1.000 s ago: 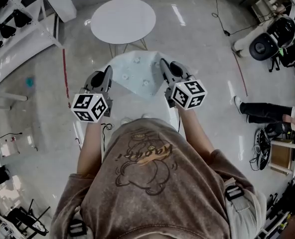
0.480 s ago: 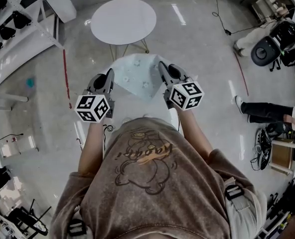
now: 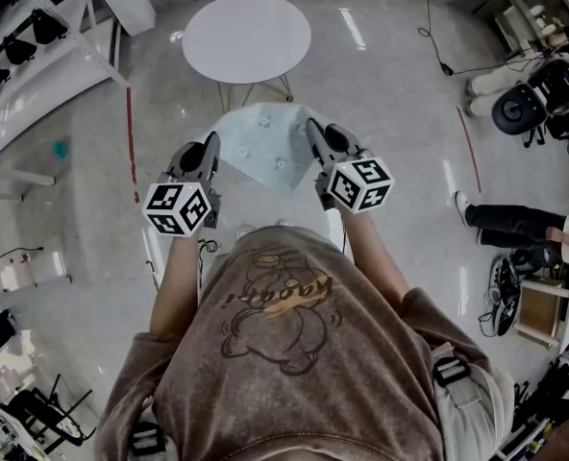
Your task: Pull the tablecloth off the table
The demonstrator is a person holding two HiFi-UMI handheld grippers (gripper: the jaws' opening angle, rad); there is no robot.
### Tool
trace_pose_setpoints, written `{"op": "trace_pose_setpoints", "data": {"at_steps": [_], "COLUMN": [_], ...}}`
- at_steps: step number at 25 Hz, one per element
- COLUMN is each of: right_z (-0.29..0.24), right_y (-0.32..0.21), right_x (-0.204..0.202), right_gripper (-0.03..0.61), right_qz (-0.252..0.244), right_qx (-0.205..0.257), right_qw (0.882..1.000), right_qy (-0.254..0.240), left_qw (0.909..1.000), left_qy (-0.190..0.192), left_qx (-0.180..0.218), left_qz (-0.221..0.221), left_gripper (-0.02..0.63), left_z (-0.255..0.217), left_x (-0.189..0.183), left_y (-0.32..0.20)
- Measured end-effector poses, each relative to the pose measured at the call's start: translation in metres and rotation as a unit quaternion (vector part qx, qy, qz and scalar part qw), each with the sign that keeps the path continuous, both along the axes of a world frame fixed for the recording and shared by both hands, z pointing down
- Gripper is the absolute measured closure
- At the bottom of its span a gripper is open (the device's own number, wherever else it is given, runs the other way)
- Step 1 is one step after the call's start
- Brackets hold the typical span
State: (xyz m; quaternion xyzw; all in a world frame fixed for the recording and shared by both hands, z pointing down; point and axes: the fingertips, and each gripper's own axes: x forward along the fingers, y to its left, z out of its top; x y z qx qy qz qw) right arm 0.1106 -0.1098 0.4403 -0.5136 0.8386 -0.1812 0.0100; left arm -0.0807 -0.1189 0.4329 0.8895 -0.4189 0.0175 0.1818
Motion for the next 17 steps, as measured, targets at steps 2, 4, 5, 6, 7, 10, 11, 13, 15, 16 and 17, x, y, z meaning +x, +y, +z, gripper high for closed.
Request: {"op": "trace_pose_setpoints", "data": {"at_steps": [2, 4, 5, 6, 7, 10, 11, 13, 15, 16, 17], "right_z": [0.001, 0.001, 0.001, 0.001, 0.001, 0.002, 0.002, 0.002, 0.003, 0.003, 0.004], "right_y": [-0.004, -0.012, -0.015, -0.015, -0.013, -0.003, -0.002, -0.003, -0.004, -0.005, -0.006], "right_x": [-0.003, -0.007, -0.008, -0.008, -0.008, -0.004, -0.004, -0.004, -0.002, -0.002, -0.001], "right_gripper": [0.567, 0.568, 0.568, 0.567, 0.567, 0.566, 0.566, 0.566, 0.566, 0.566, 0.566], "right_qz": [-0.003, -0.006, -0.008, -0.008, -0.009, -0.010, -0.010, -0.010, -0.010, -0.010, -0.010], "right_qx": [-0.002, -0.004, -0.004, -0.005, -0.005, -0.005, -0.005, -0.006, -0.007, -0.007, -0.008], "right_qw": [1.000, 1.000, 1.000, 1.000, 1.000, 1.000, 1.000, 1.000, 1.000, 1.000, 1.000], "right_qy": [0.000, 0.001, 0.001, 0.001, 0.001, 0.000, 0.000, 0.000, 0.000, 0.000, 0.001], "left_qw": [1.0000, 1.0000, 1.0000, 1.0000, 0.9999, 1.0000, 1.0000, 1.0000, 0.9999, 0.9999, 0.9999], "left_qy": [0.000, 0.001, 0.002, 0.002, 0.002, 0.001, 0.001, 0.002, 0.004, 0.005, 0.006], "left_qx": [-0.001, -0.004, -0.005, -0.006, -0.006, -0.004, -0.003, -0.005, -0.008, -0.009, -0.010], "left_qz": [-0.003, -0.006, -0.007, -0.007, -0.008, -0.007, -0.007, -0.006, -0.007, -0.007, -0.007], "left_gripper": [0.594, 0.594, 0.594, 0.594, 0.594, 0.594, 0.594, 0.594, 0.594, 0.594, 0.594], "left_z": [0.001, 0.001, 0.000, 0.000, 0.000, -0.001, -0.001, 0.000, 0.001, 0.002, 0.002], "left_x": [-0.004, -0.008, -0.009, -0.009, -0.008, -0.004, -0.004, -0.004, -0.003, -0.003, -0.002], "left_y": [-0.003, -0.010, -0.013, -0.013, -0.011, -0.002, 0.000, -0.001, -0.002, -0.003, -0.003]}}
